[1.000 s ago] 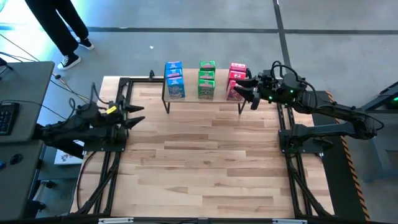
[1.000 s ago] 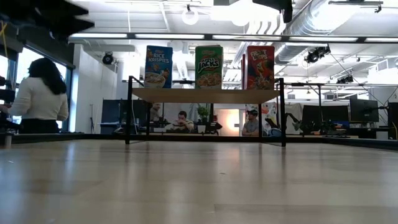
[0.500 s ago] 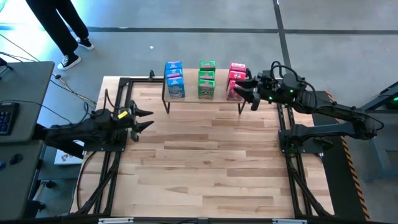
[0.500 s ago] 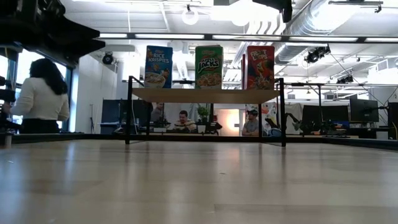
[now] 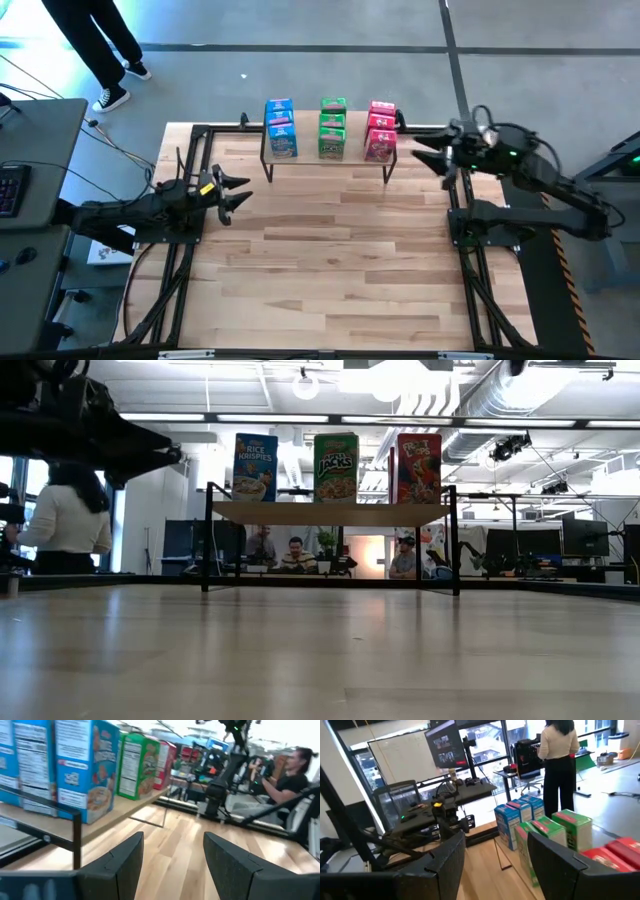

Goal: Stack cereal on shelf
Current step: Return to Home Position

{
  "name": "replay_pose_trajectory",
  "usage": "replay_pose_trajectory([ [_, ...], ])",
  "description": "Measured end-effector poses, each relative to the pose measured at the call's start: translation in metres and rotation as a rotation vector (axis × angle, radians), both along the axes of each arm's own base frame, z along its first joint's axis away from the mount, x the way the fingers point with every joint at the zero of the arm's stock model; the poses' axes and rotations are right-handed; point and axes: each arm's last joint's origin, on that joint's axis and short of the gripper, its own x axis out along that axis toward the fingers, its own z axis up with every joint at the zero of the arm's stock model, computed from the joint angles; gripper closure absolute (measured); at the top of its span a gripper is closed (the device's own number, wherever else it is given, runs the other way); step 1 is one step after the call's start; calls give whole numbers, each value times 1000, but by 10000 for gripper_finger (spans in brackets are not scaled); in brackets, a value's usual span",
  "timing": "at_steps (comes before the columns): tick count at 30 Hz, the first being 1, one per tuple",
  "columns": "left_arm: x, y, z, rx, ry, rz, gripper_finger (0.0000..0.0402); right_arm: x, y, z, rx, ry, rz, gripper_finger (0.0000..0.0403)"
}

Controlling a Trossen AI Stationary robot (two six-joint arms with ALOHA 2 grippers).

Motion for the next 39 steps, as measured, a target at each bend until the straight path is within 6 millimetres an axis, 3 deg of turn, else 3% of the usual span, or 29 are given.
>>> replay_pose_trajectory([
  [7, 0, 2, 0, 7, -1, 68, 204, -52, 18, 0, -31, -37, -26, 194],
  [12, 0, 2, 0, 53, 15, 68, 204, -71, 23, -15, -29, -18, -78, 194],
  [24, 0, 2, 0, 56, 17, 65, 204, -43, 14, -115, 20, -189, -13, 194],
  [39, 0, 2, 0, 57, 17, 65, 204, -20, 12, -185, 131, -211, 115, 194],
])
